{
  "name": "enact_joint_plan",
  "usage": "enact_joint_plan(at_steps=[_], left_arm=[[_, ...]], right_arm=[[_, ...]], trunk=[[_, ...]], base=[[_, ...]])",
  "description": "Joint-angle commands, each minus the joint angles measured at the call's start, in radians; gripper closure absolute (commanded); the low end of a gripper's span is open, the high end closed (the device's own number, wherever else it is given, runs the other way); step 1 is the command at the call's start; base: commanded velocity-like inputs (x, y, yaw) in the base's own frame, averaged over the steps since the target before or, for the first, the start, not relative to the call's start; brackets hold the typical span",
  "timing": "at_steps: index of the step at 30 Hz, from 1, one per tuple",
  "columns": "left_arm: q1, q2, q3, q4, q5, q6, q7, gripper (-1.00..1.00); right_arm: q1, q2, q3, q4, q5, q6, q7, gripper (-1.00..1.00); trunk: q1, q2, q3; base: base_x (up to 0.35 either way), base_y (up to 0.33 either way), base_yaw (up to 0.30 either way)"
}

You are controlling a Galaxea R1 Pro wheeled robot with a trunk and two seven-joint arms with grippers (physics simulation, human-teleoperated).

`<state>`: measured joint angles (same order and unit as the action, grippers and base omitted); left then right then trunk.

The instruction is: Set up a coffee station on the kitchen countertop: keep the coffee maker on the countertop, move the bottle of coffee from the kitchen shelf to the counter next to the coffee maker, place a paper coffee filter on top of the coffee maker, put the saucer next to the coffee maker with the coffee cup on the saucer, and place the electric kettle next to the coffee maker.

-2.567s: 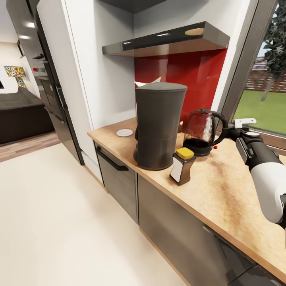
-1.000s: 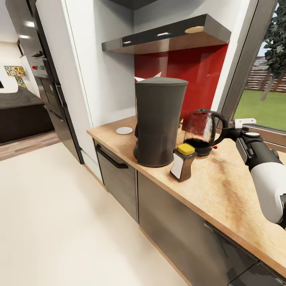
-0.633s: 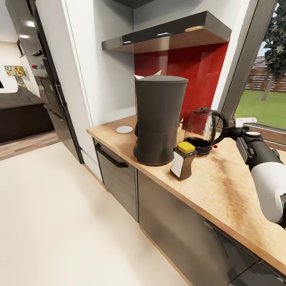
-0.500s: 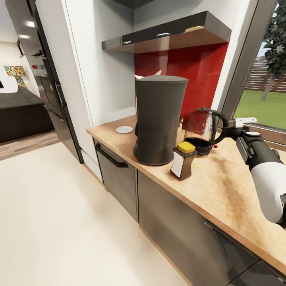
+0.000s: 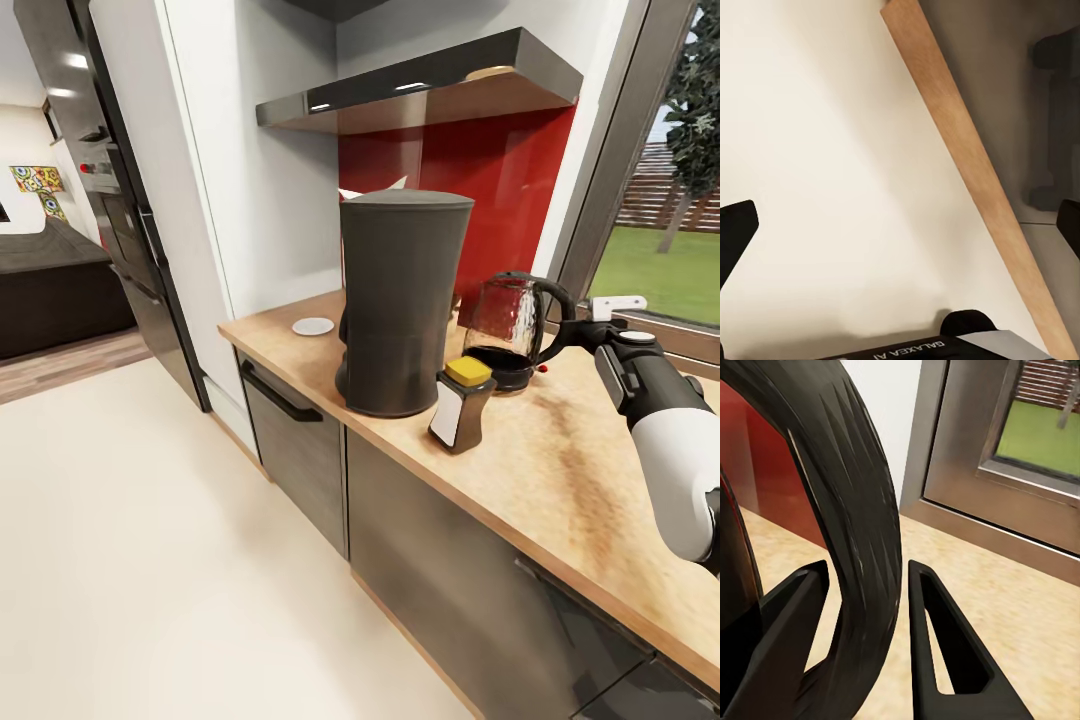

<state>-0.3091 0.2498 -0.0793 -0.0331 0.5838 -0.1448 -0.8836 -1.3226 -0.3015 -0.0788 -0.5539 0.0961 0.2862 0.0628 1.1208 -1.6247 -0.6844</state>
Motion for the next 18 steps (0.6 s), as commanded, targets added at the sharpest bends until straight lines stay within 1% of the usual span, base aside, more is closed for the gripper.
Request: enact_joint_plan(at_steps=[1, 4, 5, 18], left_arm=[[-0.001, 0.000, -0.008, 0.001, 0.005, -0.007, -0.002, -1.00], [-0.001, 0.000, -0.008, 0.001, 0.005, -0.007, -0.002, -1.00], [-0.001, 0.000, -0.008, 0.001, 0.005, -0.007, -0.002, -1.00], [-0.001, 0.000, -0.008, 0.001, 0.005, -0.007, -0.002, -1.00]], right_arm=[[0.000, 0.001, -0.002, 0.008, 0.011, 0.005, 0.006, 1.00], [0.000, 0.001, -0.002, 0.008, 0.011, 0.005, 0.006, 1.00], [0.000, 0.001, -0.002, 0.008, 0.011, 0.005, 0.006, -1.00], [0.000, 0.001, -0.002, 0.008, 0.011, 0.005, 0.006, -1.00]], trunk=[[0.000, 0.000, -0.001], [0.000, 0.000, -0.001], [0.000, 0.000, -0.001], [0.000, 0.000, -0.001]], base=[[0.000, 0.000, 0.000], [0.000, 0.000, 0.000], [0.000, 0.000, 0.000], [0.000, 0.000, 0.000]])
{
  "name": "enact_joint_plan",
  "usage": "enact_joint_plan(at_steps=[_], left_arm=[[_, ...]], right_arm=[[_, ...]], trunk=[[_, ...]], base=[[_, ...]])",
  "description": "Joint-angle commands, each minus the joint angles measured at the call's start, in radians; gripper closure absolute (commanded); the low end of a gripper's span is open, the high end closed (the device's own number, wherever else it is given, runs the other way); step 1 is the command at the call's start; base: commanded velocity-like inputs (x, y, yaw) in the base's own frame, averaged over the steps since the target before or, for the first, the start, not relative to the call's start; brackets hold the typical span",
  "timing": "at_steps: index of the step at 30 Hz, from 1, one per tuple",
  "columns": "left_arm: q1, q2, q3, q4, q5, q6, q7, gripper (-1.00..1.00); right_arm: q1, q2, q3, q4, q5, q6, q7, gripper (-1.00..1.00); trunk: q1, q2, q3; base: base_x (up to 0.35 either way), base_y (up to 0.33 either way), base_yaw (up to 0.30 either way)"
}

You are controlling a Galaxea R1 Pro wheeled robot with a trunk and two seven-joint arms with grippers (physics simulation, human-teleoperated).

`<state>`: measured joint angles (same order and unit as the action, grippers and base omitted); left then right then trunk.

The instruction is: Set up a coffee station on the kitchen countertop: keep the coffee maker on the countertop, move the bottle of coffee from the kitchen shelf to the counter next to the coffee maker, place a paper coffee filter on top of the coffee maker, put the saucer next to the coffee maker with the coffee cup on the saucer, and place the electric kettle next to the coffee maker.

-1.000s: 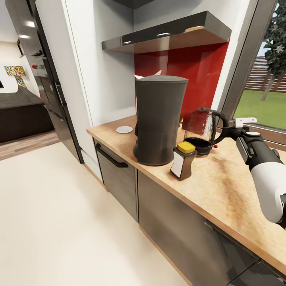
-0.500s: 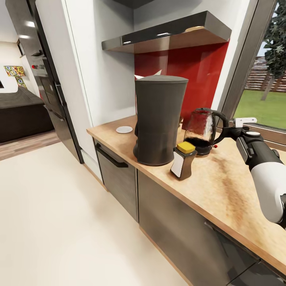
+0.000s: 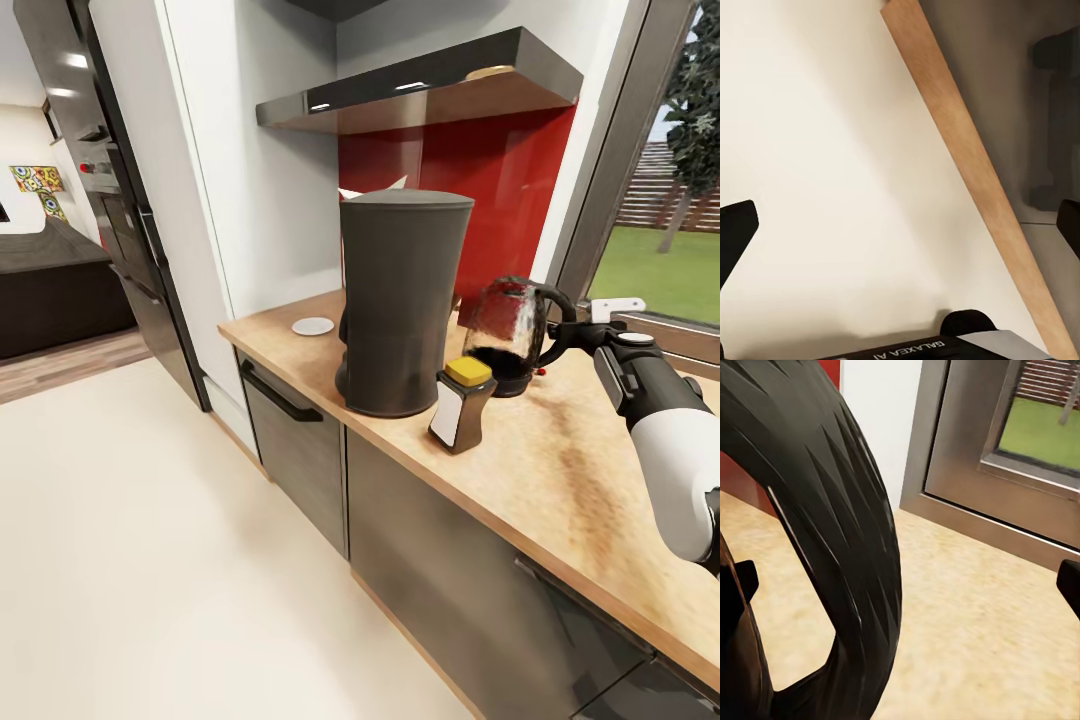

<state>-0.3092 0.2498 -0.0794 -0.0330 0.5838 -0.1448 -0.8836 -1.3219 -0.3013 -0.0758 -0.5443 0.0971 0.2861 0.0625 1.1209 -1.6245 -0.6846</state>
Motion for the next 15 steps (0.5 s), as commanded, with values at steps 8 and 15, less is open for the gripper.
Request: enact_joint_plan(at_steps=[8, 15], left_arm=[[-0.001, 0.000, -0.009, 0.001, 0.005, -0.007, -0.002, -1.00], [-0.001, 0.000, -0.008, 0.001, 0.005, -0.007, -0.002, -1.00]], right_arm=[[0.000, 0.001, -0.005, -0.002, 0.010, 0.006, 0.007, -1.00], [0.000, 0.001, -0.005, -0.002, 0.010, 0.006, 0.007, -1.00]], trunk=[[0.000, 0.000, -0.001], [0.000, 0.000, -0.001]], base=[[0.000, 0.000, 0.000], [0.000, 0.000, 0.000]])
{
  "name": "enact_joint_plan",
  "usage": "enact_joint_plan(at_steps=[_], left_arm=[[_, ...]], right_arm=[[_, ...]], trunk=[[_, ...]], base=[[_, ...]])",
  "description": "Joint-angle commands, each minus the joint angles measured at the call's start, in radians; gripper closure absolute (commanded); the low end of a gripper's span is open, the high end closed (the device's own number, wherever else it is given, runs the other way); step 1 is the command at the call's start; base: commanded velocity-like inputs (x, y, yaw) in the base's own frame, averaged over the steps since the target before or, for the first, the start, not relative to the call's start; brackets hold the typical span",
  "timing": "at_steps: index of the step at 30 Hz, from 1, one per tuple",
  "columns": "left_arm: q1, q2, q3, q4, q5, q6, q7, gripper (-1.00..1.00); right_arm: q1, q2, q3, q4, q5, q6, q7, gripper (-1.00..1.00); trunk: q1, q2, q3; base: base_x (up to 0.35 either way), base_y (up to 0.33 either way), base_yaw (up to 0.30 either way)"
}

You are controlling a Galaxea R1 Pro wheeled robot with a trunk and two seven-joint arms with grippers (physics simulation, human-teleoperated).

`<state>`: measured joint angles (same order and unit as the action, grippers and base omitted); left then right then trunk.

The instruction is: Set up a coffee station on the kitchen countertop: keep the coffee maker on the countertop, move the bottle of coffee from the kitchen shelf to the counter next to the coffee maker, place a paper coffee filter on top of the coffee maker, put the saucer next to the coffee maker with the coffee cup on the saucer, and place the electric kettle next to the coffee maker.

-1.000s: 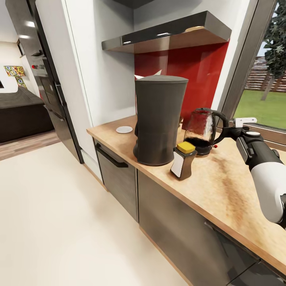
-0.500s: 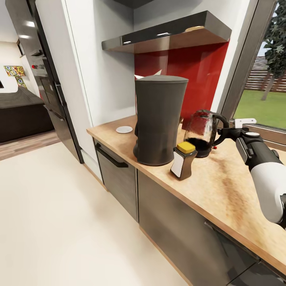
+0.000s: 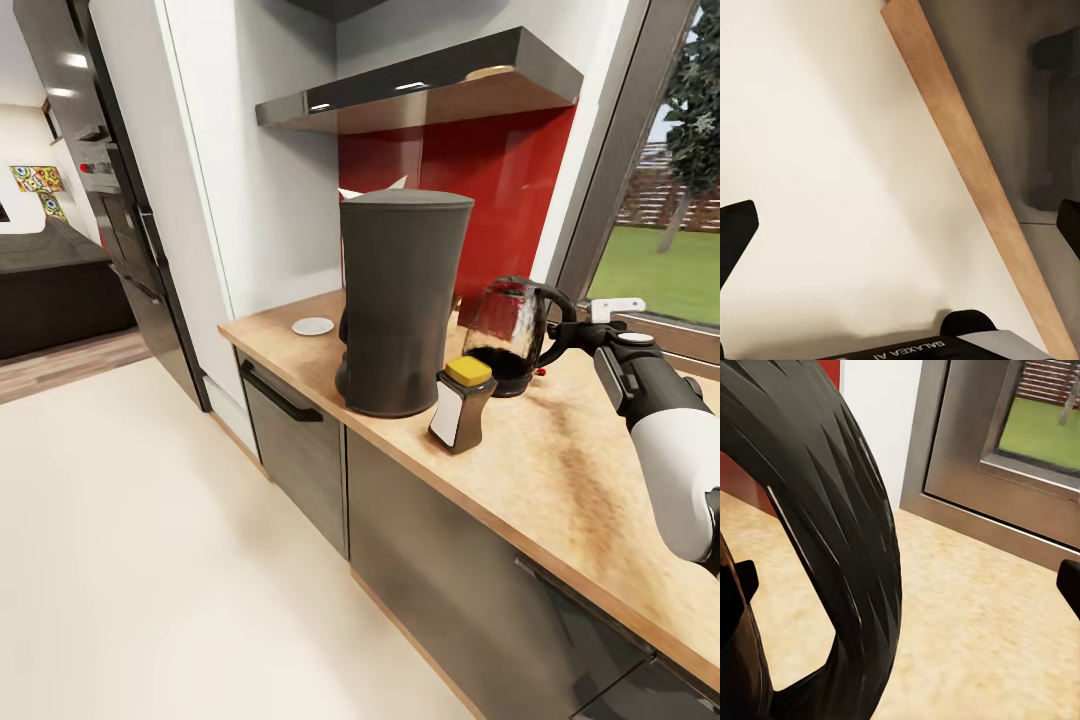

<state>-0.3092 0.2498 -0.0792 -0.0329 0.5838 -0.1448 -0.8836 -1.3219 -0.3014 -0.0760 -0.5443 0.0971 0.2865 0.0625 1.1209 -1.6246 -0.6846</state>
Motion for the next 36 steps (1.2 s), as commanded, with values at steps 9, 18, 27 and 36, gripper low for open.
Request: enact_joint_plan(at_steps=[9, 18, 27, 36], left_arm=[[-0.001, 0.000, -0.008, 0.001, 0.005, -0.007, -0.002, -1.00], [-0.001, 0.000, -0.008, 0.002, 0.005, -0.007, -0.001, -1.00], [-0.001, 0.000, -0.008, 0.002, 0.005, -0.007, -0.002, -1.00], [-0.001, 0.000, -0.008, 0.002, 0.005, -0.007, -0.002, -1.00]], right_arm=[[0.000, 0.001, -0.005, -0.002, 0.010, 0.005, 0.007, -1.00], [0.000, 0.001, -0.005, -0.002, 0.010, 0.005, 0.007, -1.00], [0.000, 0.001, -0.005, -0.002, 0.010, 0.005, 0.007, -1.00], [0.000, 0.001, -0.005, -0.002, 0.010, 0.005, 0.007, -1.00]], trunk=[[0.000, 0.000, -0.001], [0.000, 0.000, -0.001], [0.000, 0.000, -0.001], [0.000, 0.000, -0.001]], base=[[-0.013, 0.000, 0.000], [-0.069, 0.000, 0.000], [-0.116, 0.000, 0.000], [-0.056, 0.000, 0.000]])
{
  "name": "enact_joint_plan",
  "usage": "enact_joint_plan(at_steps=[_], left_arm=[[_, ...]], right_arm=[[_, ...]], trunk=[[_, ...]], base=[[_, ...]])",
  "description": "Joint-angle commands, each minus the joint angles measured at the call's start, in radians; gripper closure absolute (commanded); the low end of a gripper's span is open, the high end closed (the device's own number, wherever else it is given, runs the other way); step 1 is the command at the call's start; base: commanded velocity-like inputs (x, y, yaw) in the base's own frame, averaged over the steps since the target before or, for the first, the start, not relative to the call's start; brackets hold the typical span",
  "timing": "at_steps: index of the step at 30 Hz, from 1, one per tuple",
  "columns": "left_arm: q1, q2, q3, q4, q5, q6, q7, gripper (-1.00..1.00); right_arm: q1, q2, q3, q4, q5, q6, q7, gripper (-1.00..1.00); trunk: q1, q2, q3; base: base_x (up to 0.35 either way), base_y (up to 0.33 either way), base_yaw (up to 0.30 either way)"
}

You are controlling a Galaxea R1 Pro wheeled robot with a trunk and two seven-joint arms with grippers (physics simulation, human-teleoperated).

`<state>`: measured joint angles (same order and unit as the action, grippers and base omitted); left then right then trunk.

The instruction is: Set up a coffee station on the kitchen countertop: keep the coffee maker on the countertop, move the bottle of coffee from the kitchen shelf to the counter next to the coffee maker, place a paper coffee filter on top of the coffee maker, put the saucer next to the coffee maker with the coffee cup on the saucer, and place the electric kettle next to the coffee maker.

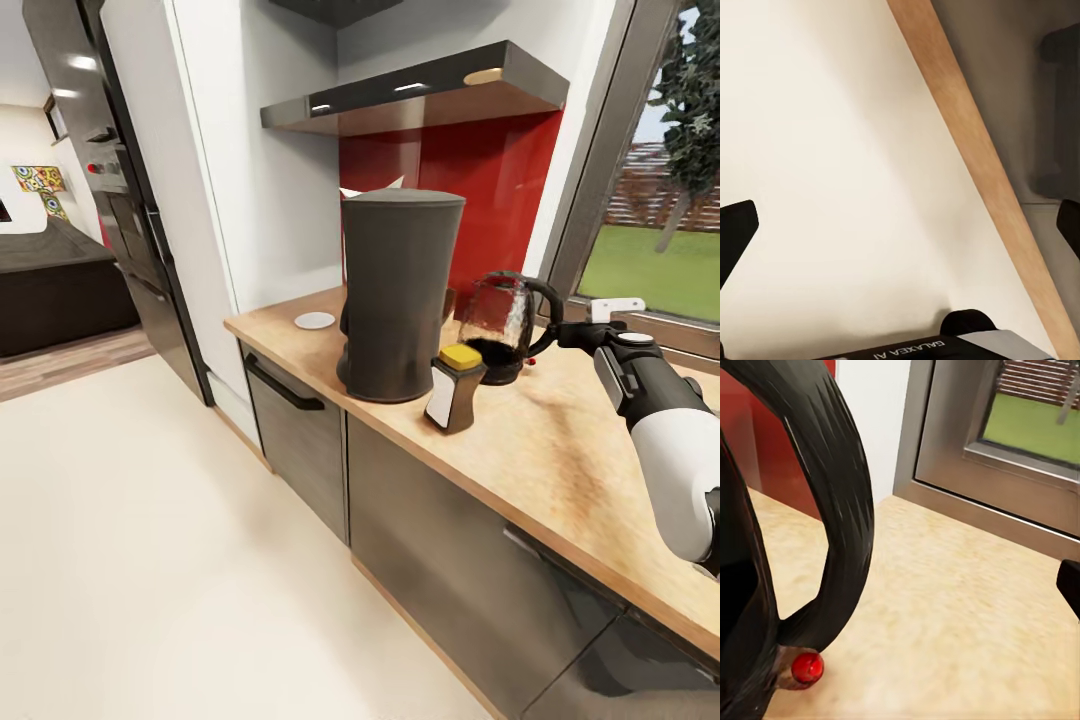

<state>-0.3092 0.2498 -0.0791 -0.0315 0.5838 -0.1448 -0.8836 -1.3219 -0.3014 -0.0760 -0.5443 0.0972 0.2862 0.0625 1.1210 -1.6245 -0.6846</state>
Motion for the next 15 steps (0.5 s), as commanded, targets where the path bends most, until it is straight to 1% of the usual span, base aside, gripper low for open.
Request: enact_joint_plan(at_steps=[1, 3, 6, 15], left_arm=[[-0.001, 0.000, -0.008, 0.001, 0.005, -0.007, -0.002, -1.00], [-0.001, 0.000, -0.008, 0.001, 0.005, -0.007, -0.001, -1.00], [-0.001, 0.000, -0.008, 0.001, 0.005, -0.007, -0.001, -1.00], [-0.001, 0.000, -0.008, 0.000, 0.005, -0.007, -0.002, -1.00]], right_arm=[[0.000, 0.001, -0.005, -0.002, 0.010, 0.005, 0.007, -1.00], [0.000, 0.001, -0.005, -0.002, 0.010, 0.005, 0.007, -1.00], [0.000, 0.001, -0.005, -0.002, 0.010, 0.005, 0.007, -1.00], [0.000, 0.001, -0.004, -0.002, 0.010, 0.005, 0.007, -1.00]], trunk=[[0.000, 0.000, -0.001], [0.000, 0.000, -0.001], [0.000, 0.000, -0.001], [0.000, 0.000, -0.001]], base=[[-0.048, 0.000, 0.000], [-0.130, 0.000, 0.000], [-0.228, 0.000, 0.000], [-0.308, 0.000, 0.000]])
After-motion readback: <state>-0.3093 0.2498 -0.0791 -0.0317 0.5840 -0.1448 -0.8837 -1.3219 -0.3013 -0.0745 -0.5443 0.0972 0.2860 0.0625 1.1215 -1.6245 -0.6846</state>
